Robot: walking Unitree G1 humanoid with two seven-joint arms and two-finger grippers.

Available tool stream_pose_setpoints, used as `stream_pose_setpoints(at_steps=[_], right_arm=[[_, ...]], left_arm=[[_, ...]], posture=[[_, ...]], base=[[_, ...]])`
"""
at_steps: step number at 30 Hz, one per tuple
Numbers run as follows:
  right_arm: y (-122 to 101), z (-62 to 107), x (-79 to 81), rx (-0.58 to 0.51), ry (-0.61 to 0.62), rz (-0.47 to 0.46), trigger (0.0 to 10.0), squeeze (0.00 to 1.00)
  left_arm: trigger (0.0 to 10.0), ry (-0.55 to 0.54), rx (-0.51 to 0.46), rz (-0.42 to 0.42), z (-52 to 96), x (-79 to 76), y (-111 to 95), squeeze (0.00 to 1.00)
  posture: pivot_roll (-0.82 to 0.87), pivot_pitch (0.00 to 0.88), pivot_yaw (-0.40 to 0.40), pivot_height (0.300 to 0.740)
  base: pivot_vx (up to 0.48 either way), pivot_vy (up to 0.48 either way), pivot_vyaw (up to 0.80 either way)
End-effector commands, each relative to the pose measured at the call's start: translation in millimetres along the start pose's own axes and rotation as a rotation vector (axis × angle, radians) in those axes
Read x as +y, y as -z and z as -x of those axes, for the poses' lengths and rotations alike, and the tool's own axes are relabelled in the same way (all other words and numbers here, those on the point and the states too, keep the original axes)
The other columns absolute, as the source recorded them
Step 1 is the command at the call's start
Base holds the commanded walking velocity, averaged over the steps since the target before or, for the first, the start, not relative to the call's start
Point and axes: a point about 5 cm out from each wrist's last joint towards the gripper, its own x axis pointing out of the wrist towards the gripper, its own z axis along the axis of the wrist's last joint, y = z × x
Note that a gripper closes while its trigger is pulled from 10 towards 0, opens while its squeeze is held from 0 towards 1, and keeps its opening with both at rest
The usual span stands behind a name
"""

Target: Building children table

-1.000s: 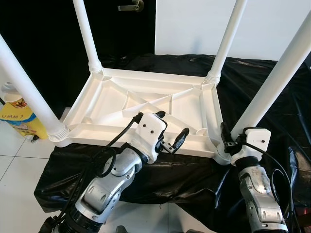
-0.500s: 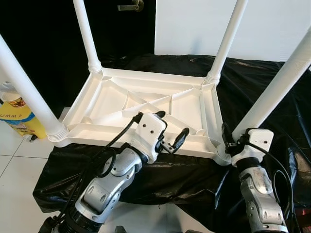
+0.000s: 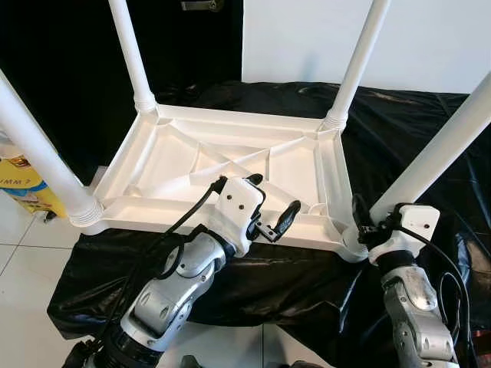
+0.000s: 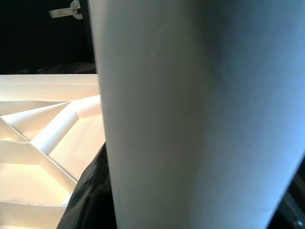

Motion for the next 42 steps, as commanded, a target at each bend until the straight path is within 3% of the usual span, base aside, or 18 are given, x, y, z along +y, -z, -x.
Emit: stream_pose_setpoints(at_steps=[1,5,18,19,20,26,33,34,35,42], right_arm=[[-21,-11.8,7.1,-0.079,-0.045,0.002,10.0,0.0],[-41,-25.0,12.6,-0.141,-0.094,-0.001,10.0,0.0],[-38,-43.0,15.2,-0.069,-0.223,0.053,10.0,0.0],[-38,-45.2,14.9,-0.06,-0.233,0.056,10.0,0.0],[-37,-47.9,14.5,-0.038,-0.247,0.088,10.0,0.0],[-26,-57.1,11.3,0.084,-0.309,0.178,10.0,0.0],[-22,-63.5,11.5,0.158,-0.405,0.196,10.0,0.0],[-21,-63.9,13.0,0.178,-0.44,0.194,10.0,0.0],[-20,-63.4,16.1,0.198,-0.498,0.206,10.0,0.0],[-17,-63.1,22.0,0.222,-0.594,0.238,10.0,0.0]], left_arm=[[10.0,0.113,0.01,0.003,-3.0,-6.2,1,0.0],[10.0,0.105,0.007,0.006,-5.8,-3.9,0,0.0],[10.0,0.162,-0.042,0.007,-16.1,2.5,-12,0.0],[10.0,0.182,-0.052,0.015,-17.0,2.4,-15,0.58],[10.0,0.201,-0.066,0.023,-18.7,2.9,-18,1.0],[10.0,0.284,-0.114,0.036,-24.7,4.0,-30,1.0],[10.0,0.349,-0.149,0.042,-30.1,9.1,-42,1.0],[10.0,0.362,-0.151,0.028,-31.1,9.9,-44,0.95],[10.0,0.386,-0.158,0.029,-32.0,10.1,-46,0.0],[10.0,0.444,-0.156,0.052,-32.5,9.2,-48,0.0]], posture=[[-0.04,0.061,-0.051,0.74],[-0.04,0.05,-0.054,0.74],[-0.03,0.014,-0.06,0.74],[-0.03,0.007,-0.061,0.74],[-0.03,0.002,-0.059,0.74],[-0.03,0.0,-0.057,0.74],[-0.02,0.0,-0.058,0.74],[-0.02,0.0,-0.059,0.74],[-0.02,0.0,-0.059,0.74],[-0.02,0.0,-0.057,0.74]], base=[[0.0,0.0,0.0],[0.0,0.0,0.0],[0.0,0.0,0.0],[0.0,0.0,0.0],[0.0,0.0,0.0],[0.0,0.0,0.0],[0.0,0.0,0.0],[0.0,0.0,0.0],[0.0,0.0,0.0],[0.0,0.0,0.0]])
